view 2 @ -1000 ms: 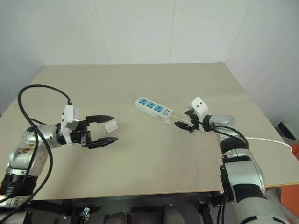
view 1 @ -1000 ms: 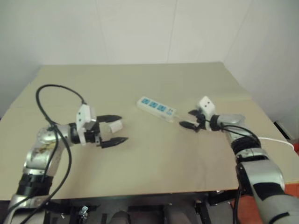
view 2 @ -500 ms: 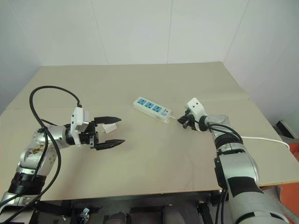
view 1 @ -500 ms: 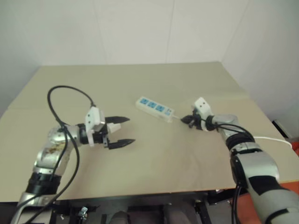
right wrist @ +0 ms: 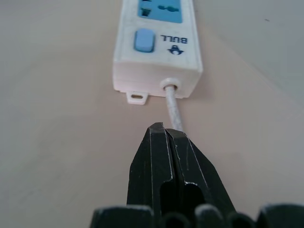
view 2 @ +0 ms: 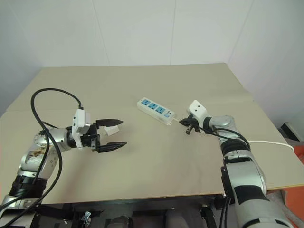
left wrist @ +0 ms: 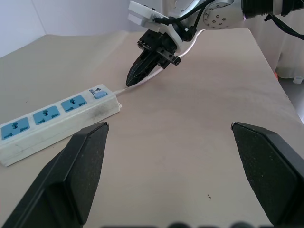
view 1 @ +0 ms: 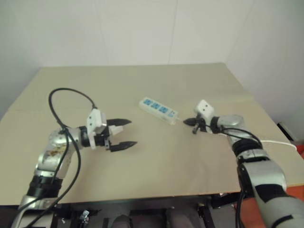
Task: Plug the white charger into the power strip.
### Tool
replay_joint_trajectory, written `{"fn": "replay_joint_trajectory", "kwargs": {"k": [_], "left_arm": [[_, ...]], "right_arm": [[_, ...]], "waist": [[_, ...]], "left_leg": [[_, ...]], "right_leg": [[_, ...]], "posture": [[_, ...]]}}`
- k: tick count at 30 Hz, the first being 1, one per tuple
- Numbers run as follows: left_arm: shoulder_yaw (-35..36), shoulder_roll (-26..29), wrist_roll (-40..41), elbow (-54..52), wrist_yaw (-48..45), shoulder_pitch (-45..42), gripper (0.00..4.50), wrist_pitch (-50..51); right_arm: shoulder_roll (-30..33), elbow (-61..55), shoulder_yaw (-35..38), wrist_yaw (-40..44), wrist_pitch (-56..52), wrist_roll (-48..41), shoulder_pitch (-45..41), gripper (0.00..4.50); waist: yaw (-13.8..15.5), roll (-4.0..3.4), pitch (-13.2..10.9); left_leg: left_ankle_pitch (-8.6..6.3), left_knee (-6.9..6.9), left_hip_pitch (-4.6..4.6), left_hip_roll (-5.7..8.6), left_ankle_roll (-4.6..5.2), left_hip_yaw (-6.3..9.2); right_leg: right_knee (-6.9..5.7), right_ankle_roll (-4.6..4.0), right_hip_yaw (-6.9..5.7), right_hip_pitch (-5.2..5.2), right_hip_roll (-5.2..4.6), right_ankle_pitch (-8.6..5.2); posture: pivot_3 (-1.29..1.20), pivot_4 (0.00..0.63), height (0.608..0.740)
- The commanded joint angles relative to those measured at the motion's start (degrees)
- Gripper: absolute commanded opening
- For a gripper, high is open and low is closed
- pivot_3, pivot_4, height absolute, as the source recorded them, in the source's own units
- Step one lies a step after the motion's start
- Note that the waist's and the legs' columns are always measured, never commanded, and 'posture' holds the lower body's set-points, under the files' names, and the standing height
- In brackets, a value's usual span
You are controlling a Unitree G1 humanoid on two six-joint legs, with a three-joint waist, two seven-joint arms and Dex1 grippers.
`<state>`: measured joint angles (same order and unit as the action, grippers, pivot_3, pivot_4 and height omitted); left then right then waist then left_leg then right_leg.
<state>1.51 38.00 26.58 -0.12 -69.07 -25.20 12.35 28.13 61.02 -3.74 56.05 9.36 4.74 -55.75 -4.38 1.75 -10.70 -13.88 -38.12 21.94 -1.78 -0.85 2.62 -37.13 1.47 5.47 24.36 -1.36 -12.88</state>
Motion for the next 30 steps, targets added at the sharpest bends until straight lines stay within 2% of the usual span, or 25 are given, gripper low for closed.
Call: {"fn": "replay_joint_trajectory", "kwargs": {"k": [1, 2, 5, 13, 16, 26, 29, 30], "left_arm": [[0.06, -0.11, -0.57, 0.36, -0.21, -1.91, 4.5, -1.27], [-0.14, -0.28, -0.69, 0.48, -0.1, -2.22, 4.5, -1.21], [-0.6, -0.8, -0.98, 1.11, -0.42, -3.1, 4.5, -1.5], [-0.62, -1.44, -1.99, 1.12, -0.04, -2.41, 4.5, -2.1], [-0.57, -1.57, -2.1, 0.53, 0.47, -1.89, 4.5, -2.02], [-0.83, -1.54, -2.45, -0.59, 1.8, -0.9, 4.5, -1.71], [-0.73, -1.45, -2.64, -0.91, 2.31, -0.59, 4.5, -1.52], [-0.69, -1.4, -2.62, -1.07, 2.33, -0.41, 4.5, -1.57]], "right_arm": [[1.03, -4.64, 1.79, -2.04, 0.17, -1.72, 0.03, 0.02], [1.15, -5.0, 2.26, -1.46, -0.91, -2.43, -0.1, 0.02], [1.96, -5.95, 2.28, -1.0, -2.37, -2.96, -0.48, 0.67], [2.01, -4.46, 1.21, -1.87, -1.22, -1.52, -1.16, 3.58], [1.33, -1.34, 0.34, -3.89, -1.34, -0.22, -2.45, 4.44], [-2.37, 9.54, 0.49, -5.22, -7.54, 0.76, -7.97, 4.44], [-2.77, 10.06, 0.17, -3.66, -7.8, 0.96, -8.47, 3.84], [-2.94, 10.07, -0.01, -3.84, -7.64, 1.17, -8.47, 3.49]], "waist": [[0.12, 0.0, 0.0], [0.09, -0.01, 0.0], [0.1, 0.0, 0.0], [0.11, 0.0, 0.0], [0.09, 0.0, 0.0], [0.02, -0.01, -0.01], [0.07, -0.01, 0.0], [0.07, -0.01, -0.01]], "left_leg": [[0.0, 0.0, -0.02, 0.0, 0.0, 0.0], [0.0, 0.0, -0.01, 0.01, 0.0, 0.0], [0.0, 0.0, -0.02, 0.0, 0.0, -0.01], [0.0, 0.0, -0.03, 0.0, 0.0, -0.01], [0.0, 0.0, -0.02, 0.0, 0.0, -0.02], [0.0, 0.0, 0.0, 0.0, 0.0, -0.01], [0.0, 0.0, 0.0, 0.01, 0.0, 0.0], [0.0, 0.0, 0.0, 0.01, 0.0, 0.0]], "right_leg": [[-0.01, 0.0, 0.0, 0.0, 0.0, 0.0], [-0.02, 0.0, 0.01, 0.0, 0.0, 0.0], [-0.01, -0.01, 0.01, 0.0, 0.01, 0.01], [-0.01, -0.01, 0.01, 0.0, 0.01, 0.01], [0.01, -0.01, 0.02, 0.0, 0.01, 0.01], [0.01, -0.01, 0.02, 0.0, 0.0, 0.02], [0.01, -0.01, 0.01, 0.0, 0.0, 0.02], [0.01, -0.01, 0.0, 0.0, 0.0, 0.02]], "posture": [[0.0, 0.15, 0.74], [0.0, 0.15, 0.74], [0.0, 0.15, 0.74], [0.0, 0.15, 0.74], [0.0, 0.15, 0.74], [0.0, 0.15, 0.74], [0.0, 0.15, 0.74], [0.0, 0.15, 0.74]]}}
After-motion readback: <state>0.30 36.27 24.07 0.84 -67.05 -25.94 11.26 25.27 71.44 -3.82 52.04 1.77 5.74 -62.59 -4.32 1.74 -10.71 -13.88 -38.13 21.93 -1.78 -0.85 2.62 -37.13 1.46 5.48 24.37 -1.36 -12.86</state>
